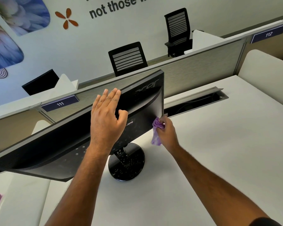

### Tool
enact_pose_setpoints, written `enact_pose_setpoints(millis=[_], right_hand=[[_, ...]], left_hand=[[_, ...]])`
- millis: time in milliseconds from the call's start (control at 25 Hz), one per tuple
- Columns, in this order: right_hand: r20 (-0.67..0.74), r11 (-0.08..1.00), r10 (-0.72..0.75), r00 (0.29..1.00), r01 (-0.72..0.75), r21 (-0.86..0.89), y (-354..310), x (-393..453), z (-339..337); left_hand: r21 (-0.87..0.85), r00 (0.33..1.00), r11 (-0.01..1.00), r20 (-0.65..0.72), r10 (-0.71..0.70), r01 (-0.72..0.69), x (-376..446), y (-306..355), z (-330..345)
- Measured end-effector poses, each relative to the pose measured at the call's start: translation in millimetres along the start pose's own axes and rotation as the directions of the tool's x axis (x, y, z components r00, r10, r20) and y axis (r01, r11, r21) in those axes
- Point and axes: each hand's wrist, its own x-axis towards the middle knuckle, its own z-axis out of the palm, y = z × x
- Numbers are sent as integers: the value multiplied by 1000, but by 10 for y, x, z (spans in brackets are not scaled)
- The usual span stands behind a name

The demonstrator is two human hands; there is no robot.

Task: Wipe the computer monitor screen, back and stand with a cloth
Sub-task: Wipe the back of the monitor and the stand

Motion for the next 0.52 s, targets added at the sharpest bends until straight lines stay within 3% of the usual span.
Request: enact_pose_setpoints(millis=[120,320,400,520], right_hand=[[-38,1000,22,999,-21,16,-85,92,-82],[-313,962,-234,920,266,60,-624,342,-248],[-294,972,-182,938,218,93,-460,336,-189],[-127,989,18,992,1,148,-42,190,-98]], left_hand=[[5,1000,1000,3,4,-4,4,-9,12],[-2,1000,1000,-1,-3,3,14,-19,16],[2,1000,1000,-4,-5,5,4,-6,19],[-2,1000,1000,1,-4,4,4,3,6]])
